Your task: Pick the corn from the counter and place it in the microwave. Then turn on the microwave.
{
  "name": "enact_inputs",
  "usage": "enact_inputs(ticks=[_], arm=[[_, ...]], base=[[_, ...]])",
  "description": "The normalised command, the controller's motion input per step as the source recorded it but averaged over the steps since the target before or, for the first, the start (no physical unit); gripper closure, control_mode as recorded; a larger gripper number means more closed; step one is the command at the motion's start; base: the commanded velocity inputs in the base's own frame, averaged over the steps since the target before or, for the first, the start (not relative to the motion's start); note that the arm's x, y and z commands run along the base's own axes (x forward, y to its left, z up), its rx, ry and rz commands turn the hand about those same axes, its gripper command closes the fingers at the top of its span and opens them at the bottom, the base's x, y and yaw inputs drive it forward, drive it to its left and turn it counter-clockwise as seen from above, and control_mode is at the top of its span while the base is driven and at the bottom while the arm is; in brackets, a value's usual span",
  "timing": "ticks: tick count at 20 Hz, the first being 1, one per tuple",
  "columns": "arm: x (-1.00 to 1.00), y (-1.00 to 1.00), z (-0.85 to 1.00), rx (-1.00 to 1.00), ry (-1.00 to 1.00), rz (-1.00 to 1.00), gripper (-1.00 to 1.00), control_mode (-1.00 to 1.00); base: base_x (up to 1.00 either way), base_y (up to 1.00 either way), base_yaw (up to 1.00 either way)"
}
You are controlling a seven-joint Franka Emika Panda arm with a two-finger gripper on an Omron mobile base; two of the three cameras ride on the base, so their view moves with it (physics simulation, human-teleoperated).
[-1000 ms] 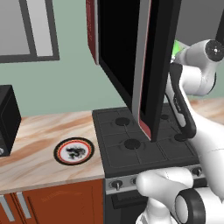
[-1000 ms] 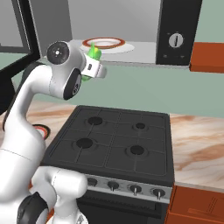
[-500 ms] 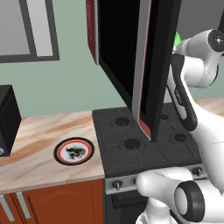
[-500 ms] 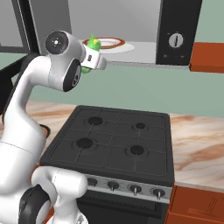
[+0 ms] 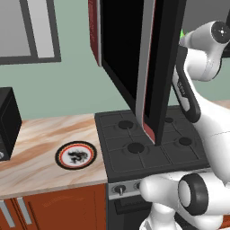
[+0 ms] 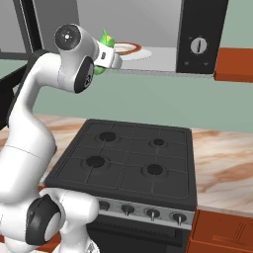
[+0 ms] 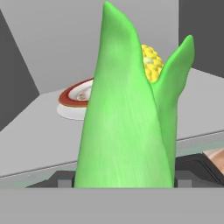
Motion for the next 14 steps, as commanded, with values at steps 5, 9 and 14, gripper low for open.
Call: enact_inputs(ticks=[5,9,14], arm=[[0.23,0.0,0.2,-0.01,-0.01,0.01,1.0,-1.0],[0.28,0.0,0.1,-0.01,0.0,0.02,1.0,-1.0],[0.25,0.0,0.07,-0.01,0.0,0.02,1.0,-1.0]], base=[[0.0,0.0,0.0],[0.0,0.0,0.0],[0.0,0.0,0.0]])
